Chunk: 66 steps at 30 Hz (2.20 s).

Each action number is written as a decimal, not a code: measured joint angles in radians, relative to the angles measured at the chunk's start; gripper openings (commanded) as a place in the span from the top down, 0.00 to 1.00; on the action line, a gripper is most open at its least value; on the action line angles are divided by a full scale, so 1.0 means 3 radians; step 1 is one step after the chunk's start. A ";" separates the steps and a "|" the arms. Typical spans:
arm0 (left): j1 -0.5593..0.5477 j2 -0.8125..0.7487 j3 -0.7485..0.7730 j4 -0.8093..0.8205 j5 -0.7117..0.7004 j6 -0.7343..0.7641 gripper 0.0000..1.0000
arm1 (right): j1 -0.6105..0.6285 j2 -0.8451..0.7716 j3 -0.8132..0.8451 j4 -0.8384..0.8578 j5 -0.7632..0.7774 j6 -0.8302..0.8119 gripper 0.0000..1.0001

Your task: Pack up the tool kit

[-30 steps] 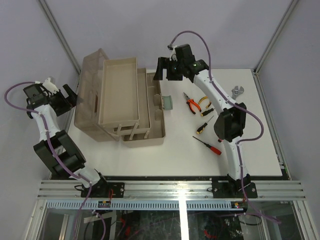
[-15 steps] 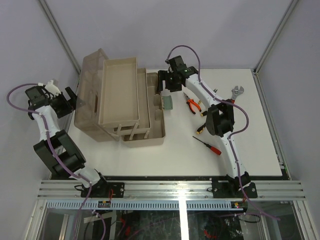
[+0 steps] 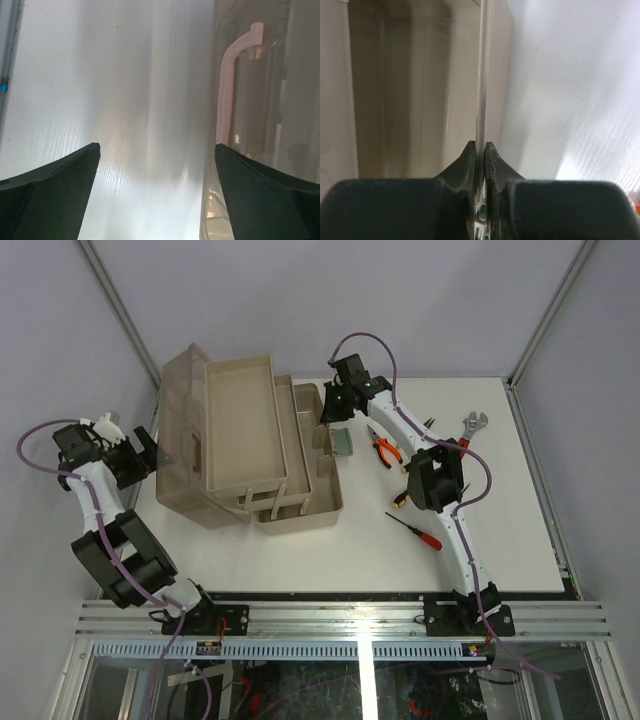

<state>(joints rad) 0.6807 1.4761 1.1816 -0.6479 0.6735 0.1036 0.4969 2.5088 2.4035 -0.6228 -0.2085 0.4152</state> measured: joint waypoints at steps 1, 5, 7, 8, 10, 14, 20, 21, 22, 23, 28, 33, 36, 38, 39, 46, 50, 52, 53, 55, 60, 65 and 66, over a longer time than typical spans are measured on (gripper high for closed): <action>0.0025 -0.0029 -0.0015 -0.0011 -0.0001 0.0001 0.03 | -0.0003 0.0000 -0.0009 0.0008 0.0009 0.0001 0.95; 0.0184 -0.0104 -0.0043 -0.0015 -0.0009 0.0004 0.03 | -0.0008 -0.0104 -0.0211 0.0141 0.0075 -0.0013 0.97; 0.0291 -0.0114 -0.0043 -0.0013 -0.0020 0.0006 0.03 | -0.0008 -0.0223 -0.0406 0.0206 0.0144 -0.0020 0.97; 0.0336 -0.0114 -0.0043 -0.0014 -0.0019 0.0005 0.03 | -0.0008 -0.0276 -0.0488 0.0220 0.0173 -0.0024 0.97; 0.0417 -0.0114 -0.0043 -0.0011 -0.0029 0.0010 0.03 | -0.0008 -0.0365 -0.0623 0.0230 0.0225 -0.0027 0.98; 0.0496 -0.0106 -0.0048 -0.0015 0.0003 0.0009 0.03 | -0.0014 -0.0426 -0.0712 0.0229 0.0271 -0.0029 0.98; 0.0490 -0.0053 -0.0048 -0.0015 0.0086 0.0009 0.03 | 0.0006 -0.0445 -0.0743 0.0216 0.0272 -0.0017 1.00; 0.0490 -0.0047 -0.0048 -0.0017 0.0092 0.0008 0.03 | 0.0010 -0.0451 -0.0755 0.0223 0.0277 -0.0011 1.00; 0.0490 -0.0042 -0.0046 -0.0019 0.0097 0.0008 0.03 | 0.0011 -0.0459 -0.0771 0.0233 0.0278 -0.0003 1.00; 0.0490 -0.0037 -0.0034 -0.0033 0.0108 0.0008 0.03 | 0.0011 -0.0468 -0.0791 0.0252 0.0278 0.0009 0.99; 0.0487 -0.0037 0.0167 -0.0126 0.0220 -0.0050 0.03 | 0.0019 -0.0512 -0.0880 0.0328 0.0289 0.0064 0.38; 0.0487 -0.0065 0.0563 -0.0135 0.0393 -0.0225 0.03 | 0.0041 -0.0613 -0.1133 0.0418 0.0292 0.0104 0.06; 0.0487 -0.0132 0.0860 -0.0107 0.0523 -0.0359 0.03 | 0.0042 -0.0708 -0.1176 0.0436 0.0308 0.0092 0.03; 0.0487 -0.0177 0.1074 -0.0066 0.0628 -0.0449 0.03 | 0.0042 -0.0801 -0.1137 0.0467 0.0332 0.0085 0.01; 0.0487 -0.0197 0.1148 -0.0039 0.0679 -0.0491 0.03 | 0.0039 -0.0844 -0.1077 0.0469 0.0366 0.0078 0.00; 0.0264 -0.0350 0.1353 0.0200 0.0968 -0.0819 0.04 | -0.0053 -0.1231 -0.0451 0.0337 0.0673 -0.0094 0.00; -0.0280 -0.0338 0.1326 0.0219 0.0856 -0.0832 0.04 | -0.0356 -0.1678 -0.0554 0.0128 0.0796 -0.0186 0.00; -0.0520 -0.0322 0.1312 0.0219 0.0804 -0.0834 0.04 | -0.0626 -0.1926 -0.0811 0.0045 0.0828 -0.0211 0.00; -0.0632 -0.0312 0.1308 0.0217 0.0762 -0.0842 0.04 | -0.0765 -0.2027 -0.0949 0.0009 0.0834 -0.0221 0.01; -0.0835 -0.0289 0.1305 0.0216 0.0641 -0.0843 0.04 | -0.1132 -0.2227 -0.1291 -0.0065 0.0846 -0.0249 0.00; -0.1269 -0.0276 0.1274 0.0179 0.0189 -0.0792 0.04 | -0.1774 -0.2420 -0.1989 -0.0270 0.0933 -0.0388 0.00; -0.1328 -0.0275 0.1259 0.0100 -0.0273 -0.0702 0.04 | -0.1901 -0.2431 -0.2374 -0.0441 0.0899 -0.0506 0.01; -0.1324 -0.0277 0.1245 0.0078 -0.0333 -0.0684 0.04 | -0.1928 -0.2420 -0.2411 -0.0464 0.0886 -0.0512 0.00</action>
<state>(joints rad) 0.2836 1.3930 1.5551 -0.6247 0.5735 -0.1017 -0.0814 1.7828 1.6802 -0.7620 0.0574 0.2615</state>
